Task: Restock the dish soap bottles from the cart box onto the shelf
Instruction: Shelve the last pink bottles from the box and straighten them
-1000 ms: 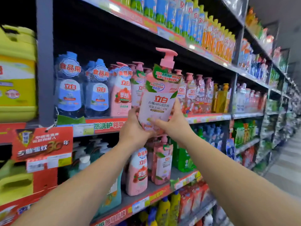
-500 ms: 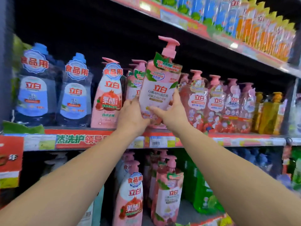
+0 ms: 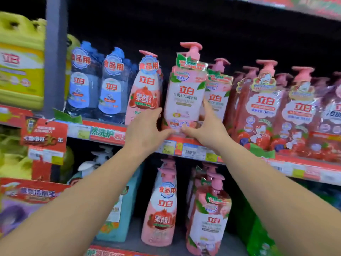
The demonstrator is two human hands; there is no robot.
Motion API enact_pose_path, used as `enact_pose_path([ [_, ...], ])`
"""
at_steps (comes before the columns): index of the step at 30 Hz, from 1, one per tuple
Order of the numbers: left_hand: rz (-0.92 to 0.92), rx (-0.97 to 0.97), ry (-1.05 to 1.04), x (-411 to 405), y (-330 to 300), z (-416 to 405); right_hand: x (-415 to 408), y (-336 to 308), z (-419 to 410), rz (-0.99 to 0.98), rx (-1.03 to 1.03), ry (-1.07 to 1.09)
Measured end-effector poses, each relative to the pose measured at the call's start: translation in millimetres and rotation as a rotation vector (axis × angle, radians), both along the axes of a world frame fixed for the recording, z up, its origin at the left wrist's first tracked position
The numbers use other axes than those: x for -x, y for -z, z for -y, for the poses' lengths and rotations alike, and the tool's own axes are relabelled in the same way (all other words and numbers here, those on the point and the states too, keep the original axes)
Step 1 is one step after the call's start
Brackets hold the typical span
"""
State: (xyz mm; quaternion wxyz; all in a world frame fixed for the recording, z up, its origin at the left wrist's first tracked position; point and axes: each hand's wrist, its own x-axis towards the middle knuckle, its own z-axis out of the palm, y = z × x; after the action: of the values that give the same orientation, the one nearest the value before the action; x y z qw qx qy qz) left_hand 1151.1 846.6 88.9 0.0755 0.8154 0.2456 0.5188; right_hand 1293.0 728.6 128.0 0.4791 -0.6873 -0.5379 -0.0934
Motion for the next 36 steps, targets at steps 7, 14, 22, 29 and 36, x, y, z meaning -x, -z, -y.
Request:
enact_pose_path([
  [7,-0.053,-0.060,-0.161,-9,13,11,-1,0,-3,-0.017,0.000,-0.026],
  [14,-0.187,-0.066,-0.258,-11,9,15,-3,2,-12,-0.021,-0.011,0.012],
  [22,-0.286,-0.020,-0.261,-9,3,17,2,3,-12,-0.021,-0.007,0.050],
  [29,-0.052,-0.038,-0.140,22,18,13,33,22,-8,0.142,-0.245,0.285],
  [36,-0.219,0.019,-0.397,137,46,-29,150,75,-66,0.505,-0.016,0.102],
])
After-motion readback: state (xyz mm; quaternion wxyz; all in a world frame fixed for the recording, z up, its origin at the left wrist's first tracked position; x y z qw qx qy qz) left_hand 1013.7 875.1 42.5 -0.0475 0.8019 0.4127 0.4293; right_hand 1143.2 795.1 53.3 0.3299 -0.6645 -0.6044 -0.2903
